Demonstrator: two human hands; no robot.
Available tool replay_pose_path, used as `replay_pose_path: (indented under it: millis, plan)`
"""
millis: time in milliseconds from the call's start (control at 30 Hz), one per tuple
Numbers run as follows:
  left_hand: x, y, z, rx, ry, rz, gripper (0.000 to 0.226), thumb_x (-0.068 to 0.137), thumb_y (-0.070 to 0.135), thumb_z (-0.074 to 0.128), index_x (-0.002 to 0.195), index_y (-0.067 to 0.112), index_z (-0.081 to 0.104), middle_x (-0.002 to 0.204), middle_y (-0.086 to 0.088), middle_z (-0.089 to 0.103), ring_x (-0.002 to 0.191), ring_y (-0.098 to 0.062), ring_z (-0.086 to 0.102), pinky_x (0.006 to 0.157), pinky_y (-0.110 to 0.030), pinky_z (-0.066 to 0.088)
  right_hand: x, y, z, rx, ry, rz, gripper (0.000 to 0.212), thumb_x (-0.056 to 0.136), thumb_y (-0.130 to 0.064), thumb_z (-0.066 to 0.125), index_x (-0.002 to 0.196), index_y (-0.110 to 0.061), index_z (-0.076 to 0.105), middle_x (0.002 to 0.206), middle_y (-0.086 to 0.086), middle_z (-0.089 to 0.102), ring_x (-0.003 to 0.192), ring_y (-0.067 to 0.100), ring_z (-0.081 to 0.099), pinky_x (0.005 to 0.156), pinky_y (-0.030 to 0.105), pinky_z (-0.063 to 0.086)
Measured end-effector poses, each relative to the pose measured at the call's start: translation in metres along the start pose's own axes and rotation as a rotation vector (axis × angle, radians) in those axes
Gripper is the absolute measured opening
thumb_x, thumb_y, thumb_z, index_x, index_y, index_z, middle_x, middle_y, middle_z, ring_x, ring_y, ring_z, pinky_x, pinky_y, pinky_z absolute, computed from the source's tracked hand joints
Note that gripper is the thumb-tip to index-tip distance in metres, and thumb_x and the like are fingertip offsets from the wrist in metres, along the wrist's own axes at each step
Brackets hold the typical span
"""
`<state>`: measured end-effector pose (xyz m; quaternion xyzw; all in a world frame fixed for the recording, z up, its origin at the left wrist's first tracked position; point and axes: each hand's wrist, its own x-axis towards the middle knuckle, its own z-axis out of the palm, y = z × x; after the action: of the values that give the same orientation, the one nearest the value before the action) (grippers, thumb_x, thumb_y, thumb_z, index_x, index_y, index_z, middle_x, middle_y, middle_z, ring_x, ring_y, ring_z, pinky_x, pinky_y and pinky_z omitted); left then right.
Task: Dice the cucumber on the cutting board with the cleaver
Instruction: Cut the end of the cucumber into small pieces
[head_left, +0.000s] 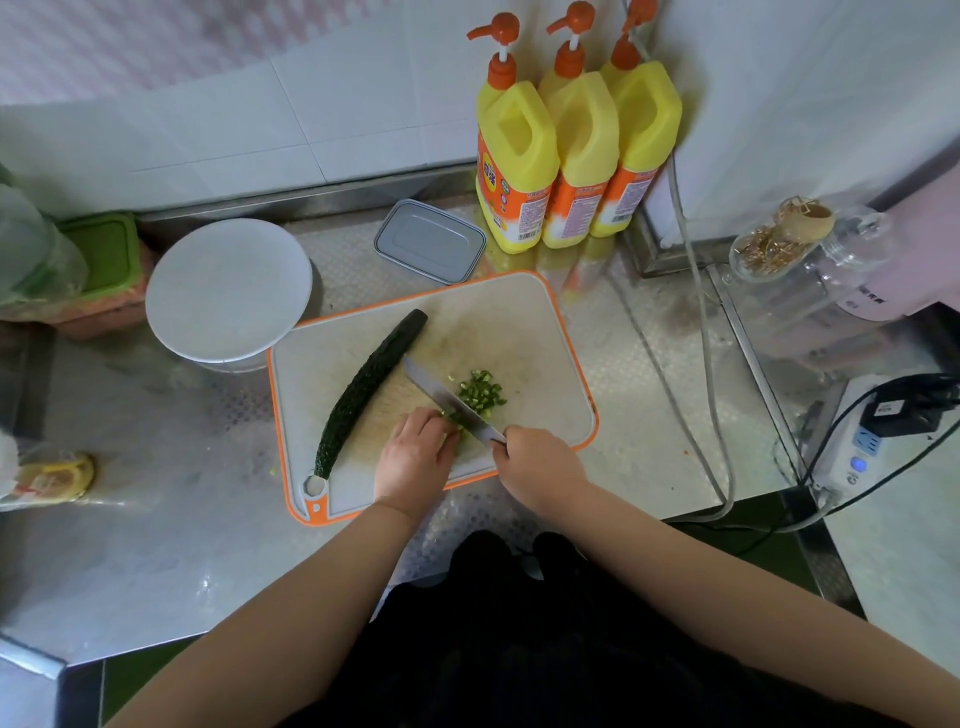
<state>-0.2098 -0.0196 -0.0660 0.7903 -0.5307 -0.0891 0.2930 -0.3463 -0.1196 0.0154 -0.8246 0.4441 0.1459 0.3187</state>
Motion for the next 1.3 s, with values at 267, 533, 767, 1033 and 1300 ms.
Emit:
replay_pose_path:
  millis: [267, 533, 767, 1033, 1300]
  plan:
    - [0.0, -0.006, 0.009, -0.026, -0.055, -0.011, 0.009, 0.085, 0.015, 0.066, 0.086, 0.007, 0.07, 0.089, -0.007, 0.064, 0.082, -0.03, 0.062, 0.068, -0.038, 0.054, -0.005, -0.008, 0.005, -0.137, -0.016, -0.012, 0.02, 0.098, -0.016, 0.04, 0.107, -0.006, 0.055, 0.109, 0.015, 0.063, 0.103, 0.034, 0.059, 0.078, 0.033, 0.044]
    - [0.003, -0.009, 0.013, -0.06, -0.071, -0.041, 0.006, 0.084, 0.012, 0.072, 0.088, 0.008, 0.073, 0.091, -0.005, 0.066, 0.084, -0.027, 0.062, 0.071, -0.036, 0.053, 0.007, -0.015, 0.007, -0.111, -0.065, 0.047, 0.021, 0.096, -0.013, 0.041, 0.107, -0.009, 0.059, 0.111, 0.013, 0.061, 0.105, 0.032, 0.058, 0.083, 0.035, 0.045]
    - [0.002, -0.003, 0.009, -0.064, -0.062, -0.024, 0.033, 0.09, 0.033, 0.05, 0.087, 0.008, 0.072, 0.091, -0.004, 0.066, 0.085, -0.025, 0.06, 0.072, -0.034, 0.052, 0.013, -0.01, 0.015, -0.077, -0.044, 0.057, 0.027, 0.1, -0.026, 0.039, 0.108, -0.007, 0.058, 0.111, 0.014, 0.062, 0.107, 0.033, 0.058, 0.082, 0.035, 0.044]
    - [0.001, -0.001, 0.003, -0.037, -0.053, -0.034, 0.034, 0.09, 0.033, 0.049, 0.083, 0.009, 0.072, 0.087, -0.002, 0.065, 0.082, -0.024, 0.059, 0.068, -0.037, 0.053, 0.016, 0.005, 0.008, 0.091, -0.017, 0.094, 0.043, 0.1, -0.037, 0.041, 0.103, 0.002, 0.06, 0.105, 0.02, 0.064, 0.101, 0.036, 0.059, 0.076, 0.034, 0.043]
    - [-0.012, -0.006, -0.003, -0.035, -0.022, -0.032, 0.029, 0.089, 0.031, 0.05, 0.085, 0.008, 0.067, 0.095, -0.004, 0.06, 0.083, -0.025, 0.059, 0.058, -0.035, 0.052, 0.002, 0.003, 0.007, 0.049, 0.063, 0.03, 0.032, 0.1, -0.036, 0.039, 0.088, -0.008, 0.051, 0.097, 0.018, 0.063, 0.093, 0.036, 0.059, 0.069, 0.034, 0.039]
